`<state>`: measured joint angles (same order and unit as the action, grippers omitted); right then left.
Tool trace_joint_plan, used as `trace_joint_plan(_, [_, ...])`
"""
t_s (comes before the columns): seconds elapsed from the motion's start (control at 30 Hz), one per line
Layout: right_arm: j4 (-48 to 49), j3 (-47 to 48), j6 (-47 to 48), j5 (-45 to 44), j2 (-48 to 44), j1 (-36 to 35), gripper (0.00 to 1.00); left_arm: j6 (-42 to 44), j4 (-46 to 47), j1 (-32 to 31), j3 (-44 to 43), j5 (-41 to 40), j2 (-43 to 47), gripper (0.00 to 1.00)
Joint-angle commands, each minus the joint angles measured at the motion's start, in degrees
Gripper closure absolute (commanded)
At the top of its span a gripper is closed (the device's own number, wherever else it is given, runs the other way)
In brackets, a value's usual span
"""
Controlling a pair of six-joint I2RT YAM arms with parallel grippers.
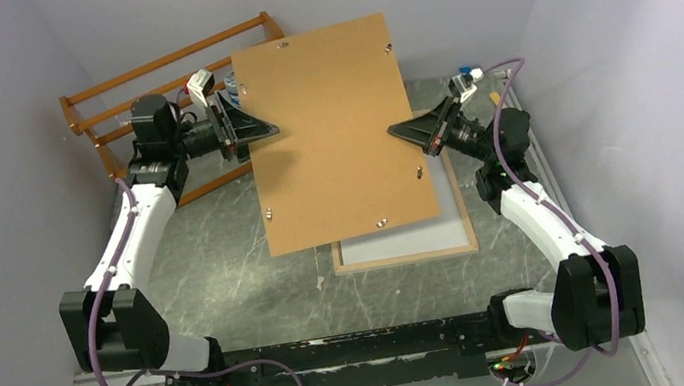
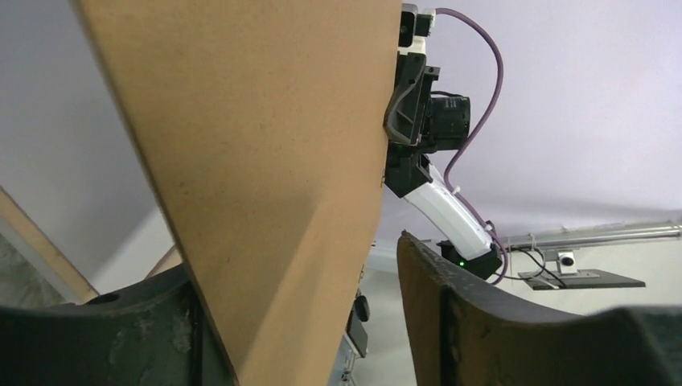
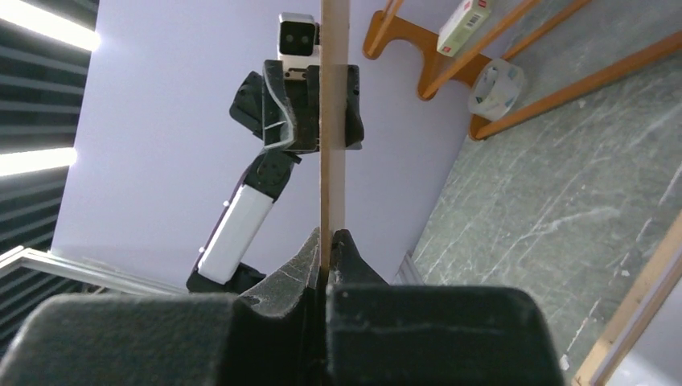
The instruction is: Put the photo into the frame
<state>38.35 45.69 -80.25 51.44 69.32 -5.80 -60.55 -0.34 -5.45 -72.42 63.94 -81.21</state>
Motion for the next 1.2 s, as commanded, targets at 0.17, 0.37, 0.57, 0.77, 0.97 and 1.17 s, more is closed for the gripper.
trace_joint_plan(0.17, [17.43, -9.14, -7.89, 1.0, -2.56, 5.5, 1.0, 16.59, -14.45, -0.04, 0.77, -5.12, -1.24, 0.22])
trace_joint_plan(0.37, [13.74, -10.82, -2.93, 6.09, -2.89, 13.74, 1.0, 22.59, -19.98, -0.08, 2.77, -11.44, -4.18, 0.21])
trace_joint_plan(0.57, [-10.72, -4.73, 19.33, 10.79, -1.0, 16.41, 1.0, 22.52, -15.36, -0.37, 6.1, -15.57, -9.23, 0.25])
trace_joint_plan(0.77, [-26.74, 0.3, 33.98, 11.96, 3.16, 20.57, 1.0, 22.22, -10.65, -2.77, 6.63, -19.07, -15.24, 0.28])
trace_joint_plan(0.97, [-33.63, 3.18, 40.75, 11.66, 7.63, 21.07, 1.0, 21.1, -6.33, -6.37, 4.93, -20.03, -23.05, 0.3])
trace_joint_plan(1.17, [-36.15, 4.48, 42.99, 10.33, 10.4, 21.06, 1.0, 22.13, -6.12, -8.95, -0.24, -20.77, -31.34, 0.33])
